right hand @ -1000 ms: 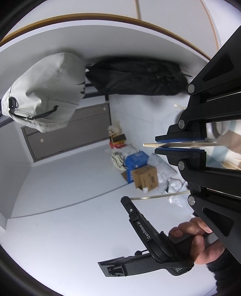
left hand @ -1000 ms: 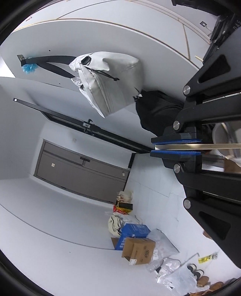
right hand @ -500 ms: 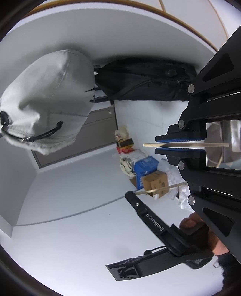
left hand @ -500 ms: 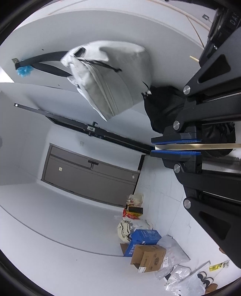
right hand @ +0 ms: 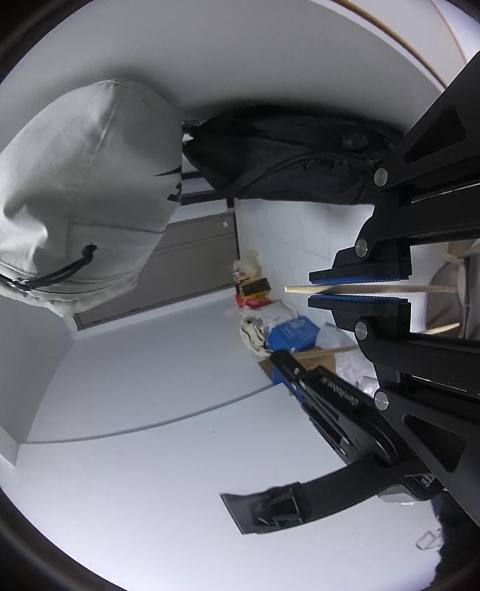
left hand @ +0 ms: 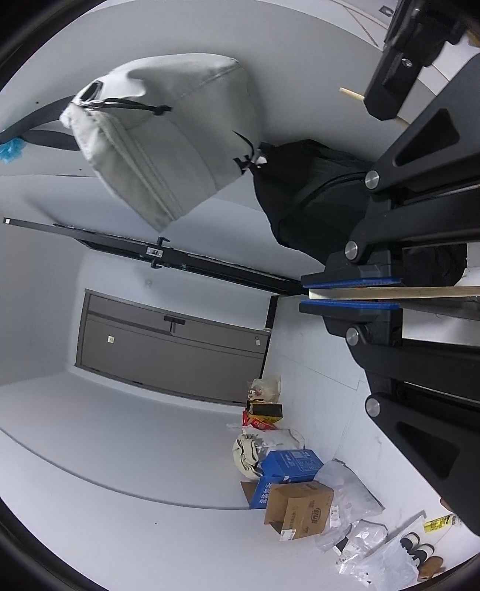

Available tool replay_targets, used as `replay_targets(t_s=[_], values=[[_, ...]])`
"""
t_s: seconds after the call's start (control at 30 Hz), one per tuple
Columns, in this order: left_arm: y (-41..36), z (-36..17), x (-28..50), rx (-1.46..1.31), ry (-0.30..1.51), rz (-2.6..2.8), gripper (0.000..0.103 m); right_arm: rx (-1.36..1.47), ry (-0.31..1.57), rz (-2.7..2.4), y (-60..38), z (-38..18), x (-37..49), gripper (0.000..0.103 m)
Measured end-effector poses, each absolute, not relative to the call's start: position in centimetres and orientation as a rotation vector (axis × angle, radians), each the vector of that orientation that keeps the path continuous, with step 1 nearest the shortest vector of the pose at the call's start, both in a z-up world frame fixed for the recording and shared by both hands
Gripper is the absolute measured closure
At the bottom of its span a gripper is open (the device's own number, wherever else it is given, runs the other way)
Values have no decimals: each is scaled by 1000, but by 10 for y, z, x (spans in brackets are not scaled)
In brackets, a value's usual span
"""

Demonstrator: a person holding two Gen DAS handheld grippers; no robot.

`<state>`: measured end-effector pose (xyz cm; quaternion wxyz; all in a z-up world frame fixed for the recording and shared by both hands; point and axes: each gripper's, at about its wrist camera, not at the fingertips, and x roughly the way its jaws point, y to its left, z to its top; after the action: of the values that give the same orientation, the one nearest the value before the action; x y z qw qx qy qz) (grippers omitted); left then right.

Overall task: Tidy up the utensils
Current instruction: 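Carry both held chopsticks up toward the utensil holder, then open both grippers above the white holder, dropping the chopsticks inside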

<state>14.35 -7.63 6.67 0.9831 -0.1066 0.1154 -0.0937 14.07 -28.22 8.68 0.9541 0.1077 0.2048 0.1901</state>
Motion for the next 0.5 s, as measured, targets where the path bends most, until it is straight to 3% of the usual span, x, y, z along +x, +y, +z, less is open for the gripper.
replay_targets(t_s=[0.5], values=[[-99, 49, 135, -90, 190, -194, 101, 233, 470, 399, -281, 49, 145, 98]])
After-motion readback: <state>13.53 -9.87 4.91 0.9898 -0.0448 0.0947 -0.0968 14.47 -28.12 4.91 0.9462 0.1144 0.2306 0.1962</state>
